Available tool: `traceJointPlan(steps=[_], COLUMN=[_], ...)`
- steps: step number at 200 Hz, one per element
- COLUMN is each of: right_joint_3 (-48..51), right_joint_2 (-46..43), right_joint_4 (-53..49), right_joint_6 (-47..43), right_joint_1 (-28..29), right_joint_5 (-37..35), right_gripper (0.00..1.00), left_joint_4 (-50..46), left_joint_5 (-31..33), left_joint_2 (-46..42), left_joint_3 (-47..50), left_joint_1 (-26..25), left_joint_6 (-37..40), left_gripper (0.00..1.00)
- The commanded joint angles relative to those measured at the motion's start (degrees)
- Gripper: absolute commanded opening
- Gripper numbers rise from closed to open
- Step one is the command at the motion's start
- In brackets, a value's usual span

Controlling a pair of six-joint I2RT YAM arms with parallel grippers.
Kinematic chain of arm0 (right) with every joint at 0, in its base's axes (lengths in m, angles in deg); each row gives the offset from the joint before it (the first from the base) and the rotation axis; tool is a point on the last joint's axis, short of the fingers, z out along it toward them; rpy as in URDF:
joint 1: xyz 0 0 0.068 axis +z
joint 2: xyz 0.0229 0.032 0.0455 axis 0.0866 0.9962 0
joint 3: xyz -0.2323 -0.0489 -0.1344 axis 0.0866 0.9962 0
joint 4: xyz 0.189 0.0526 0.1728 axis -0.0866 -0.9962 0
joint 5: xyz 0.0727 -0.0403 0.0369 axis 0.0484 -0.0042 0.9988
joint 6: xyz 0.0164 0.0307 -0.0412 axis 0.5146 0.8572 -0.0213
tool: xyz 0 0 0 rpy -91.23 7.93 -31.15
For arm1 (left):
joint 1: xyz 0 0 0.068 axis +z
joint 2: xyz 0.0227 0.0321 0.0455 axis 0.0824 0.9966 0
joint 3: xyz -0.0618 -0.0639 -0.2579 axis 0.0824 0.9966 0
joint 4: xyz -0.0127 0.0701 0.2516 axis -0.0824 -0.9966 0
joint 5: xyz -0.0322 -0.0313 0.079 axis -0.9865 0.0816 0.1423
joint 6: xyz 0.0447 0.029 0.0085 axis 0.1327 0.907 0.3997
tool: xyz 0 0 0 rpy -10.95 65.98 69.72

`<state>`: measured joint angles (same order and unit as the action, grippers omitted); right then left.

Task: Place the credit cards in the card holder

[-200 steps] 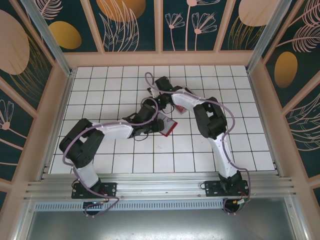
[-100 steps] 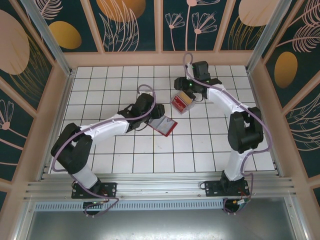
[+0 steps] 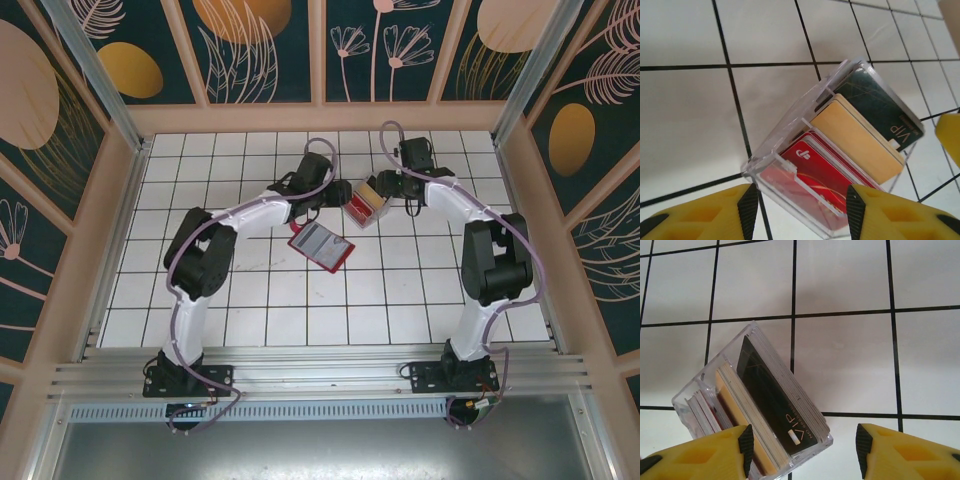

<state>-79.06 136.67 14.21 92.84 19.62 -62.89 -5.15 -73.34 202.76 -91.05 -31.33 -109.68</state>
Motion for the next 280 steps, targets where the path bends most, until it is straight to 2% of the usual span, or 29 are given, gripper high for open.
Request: traceJointPlan(steps=[1,55,127,223,280], right_joint_3=[-1.8,-3.5,-4.4,-3.4,-4.2], right_joint_2=[3.0,6.0,6.8,3.2,4.2], right_joint_4=[-1.6,-1.5,-0.9,0.8,0.2], right_joint_6=[-1.4,-1.4,-0.9,-0.5,-1.0], right_joint_1=[0.1,0.3,0.0,-0.7,-0.7], right_joint_5=[-0.7,2.5,-3.0,-3.1,-2.2], right_gripper=[0.59,0.60,0.59,0.50,0.46], left_joint_4=[-4.1,-1.6,0.0,1.4,1.5], left_joint_5=[-2.0,-3.1,-2.4,-2.5,-2.6], left_joint_2=[5.1,8.4,7.8,7.5,7.2], left_joint_3=[-4.2,-3.9,-0.2,1.8,1.8], left_joint_1=[0.4,0.7,0.7,0.8,0.7], left_joint_6=[1.9,0.7,0.4,-0.2,-0.3], left_gripper=[0.53,0.53,0.52,0.52,0.52])
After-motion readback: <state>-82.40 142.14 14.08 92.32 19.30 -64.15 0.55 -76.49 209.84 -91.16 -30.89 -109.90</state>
